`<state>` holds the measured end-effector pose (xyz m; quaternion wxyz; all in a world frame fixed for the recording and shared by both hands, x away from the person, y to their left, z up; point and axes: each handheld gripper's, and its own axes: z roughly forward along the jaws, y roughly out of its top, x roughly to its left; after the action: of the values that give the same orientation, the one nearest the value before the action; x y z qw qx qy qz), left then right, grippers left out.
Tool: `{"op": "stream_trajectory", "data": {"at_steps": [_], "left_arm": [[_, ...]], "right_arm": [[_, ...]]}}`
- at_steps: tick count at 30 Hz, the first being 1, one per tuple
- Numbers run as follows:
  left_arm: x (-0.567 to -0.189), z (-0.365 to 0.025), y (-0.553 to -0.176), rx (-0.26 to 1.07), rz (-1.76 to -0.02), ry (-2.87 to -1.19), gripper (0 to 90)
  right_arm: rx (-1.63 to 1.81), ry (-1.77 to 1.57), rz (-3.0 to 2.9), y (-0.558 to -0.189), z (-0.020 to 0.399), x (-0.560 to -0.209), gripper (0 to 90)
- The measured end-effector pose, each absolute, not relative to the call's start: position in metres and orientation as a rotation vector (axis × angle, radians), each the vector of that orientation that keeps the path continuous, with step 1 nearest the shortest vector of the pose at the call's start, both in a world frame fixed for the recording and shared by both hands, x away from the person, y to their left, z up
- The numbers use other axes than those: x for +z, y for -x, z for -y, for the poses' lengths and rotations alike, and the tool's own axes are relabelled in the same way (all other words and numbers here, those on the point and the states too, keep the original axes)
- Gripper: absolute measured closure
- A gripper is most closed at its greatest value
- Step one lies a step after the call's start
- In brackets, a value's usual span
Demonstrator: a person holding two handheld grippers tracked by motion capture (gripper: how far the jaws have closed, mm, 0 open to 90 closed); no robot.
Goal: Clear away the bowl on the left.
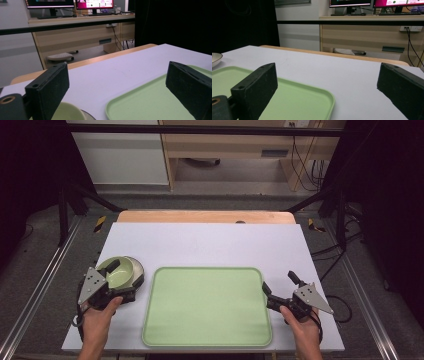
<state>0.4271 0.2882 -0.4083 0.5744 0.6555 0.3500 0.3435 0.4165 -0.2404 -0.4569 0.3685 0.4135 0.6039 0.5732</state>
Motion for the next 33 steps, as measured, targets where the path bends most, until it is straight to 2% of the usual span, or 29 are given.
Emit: {"op": "stream_trajectory", "data": {"at_steps": [19,26,33], "left_arm": [[-0.371,-0.321,-0.430,0.857,-0.835,-1.520,3.8],[-0.347,-0.331,-0.461,0.858,-0.860,-1.464,3.3],[-0.359,-0.334,-0.473,0.865,-0.894,-1.483,3.6]], "right_arm": [[1.463,-1.063,-1.552,-0.415,0.241,-0.457,3.5],[1.465,-1.073,-1.543,-0.416,0.242,-0.457,3.7],[1.462,-1.068,-1.562,-0.417,0.238,-0.458,3.7]]}}
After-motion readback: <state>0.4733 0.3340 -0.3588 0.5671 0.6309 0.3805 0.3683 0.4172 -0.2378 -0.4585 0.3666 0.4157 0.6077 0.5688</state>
